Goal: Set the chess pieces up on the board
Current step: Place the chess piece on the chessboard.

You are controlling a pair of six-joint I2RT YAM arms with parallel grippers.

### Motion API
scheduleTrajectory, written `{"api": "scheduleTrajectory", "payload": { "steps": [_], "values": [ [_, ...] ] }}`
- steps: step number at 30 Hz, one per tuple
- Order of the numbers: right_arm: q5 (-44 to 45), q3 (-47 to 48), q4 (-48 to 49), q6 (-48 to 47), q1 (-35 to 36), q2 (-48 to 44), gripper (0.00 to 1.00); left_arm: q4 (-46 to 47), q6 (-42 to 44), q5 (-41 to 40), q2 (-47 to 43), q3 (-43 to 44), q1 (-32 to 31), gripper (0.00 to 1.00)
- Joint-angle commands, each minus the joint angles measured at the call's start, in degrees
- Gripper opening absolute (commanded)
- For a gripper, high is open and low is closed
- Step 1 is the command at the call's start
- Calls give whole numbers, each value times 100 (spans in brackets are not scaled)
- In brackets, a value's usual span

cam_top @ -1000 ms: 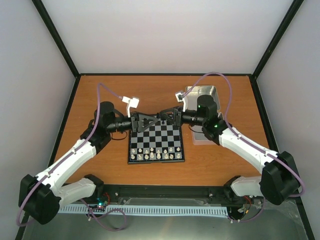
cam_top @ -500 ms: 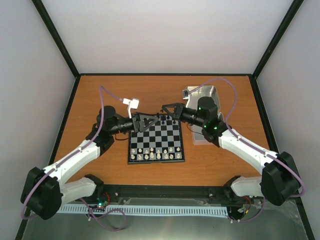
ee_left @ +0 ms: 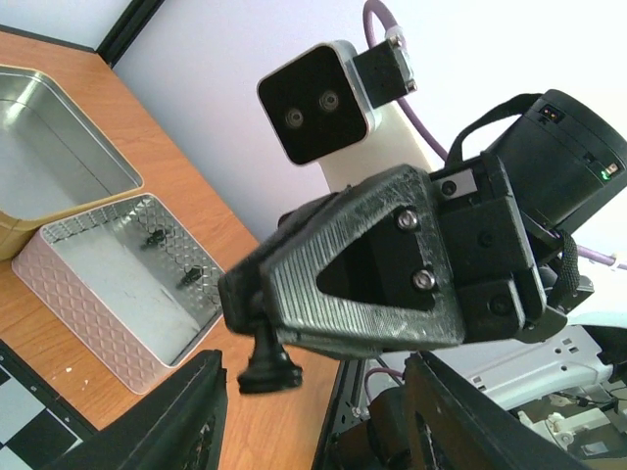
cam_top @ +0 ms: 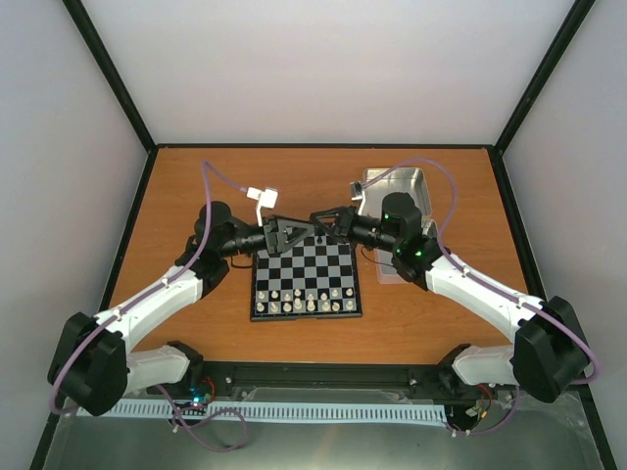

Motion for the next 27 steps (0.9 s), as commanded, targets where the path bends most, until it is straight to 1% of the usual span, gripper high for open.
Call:
{"api": "scheduleTrajectory", "payload": {
  "steps": [1, 5, 7, 9, 12, 14, 17, 21, 24, 27],
  "values": [
    [-141, 78, 164, 133, 93, -51, 6, 219, 65, 62, 135, 330, 37, 49],
    [-152, 65, 174, 151, 126, -35, 6, 167, 96, 18, 159, 383, 37, 38],
    [-148, 58, 146, 154, 136, -39, 6, 161, 109, 51, 179, 398, 37, 29],
    [-125, 66, 125, 151, 137, -48, 6, 94, 178, 65, 186, 390, 37, 22],
    [-110, 115, -27, 105, 137, -48, 6, -117, 406, 56, 158, 395, 37, 14],
    [-118, 173, -159, 54, 137, -50, 9, -389, 688, 97, 118, 468, 37, 9],
    [-183, 433, -669, -121, 137, -22, 15, -906, 1262, 214, 35, 684, 37, 6],
    [-262, 697, -1099, -429, 136, -48, 36, -1663, 1982, 369, -18, 909, 37, 6],
    [-391, 975, -1625, -847, 129, -21, 40, -2349, 2647, 560, -97, 1118, 37, 6],
    [-684, 1179, -2023, -1318, 129, -15, 39, -2836, 3239, 660, -236, 1245, 37, 6]
  ]
}}
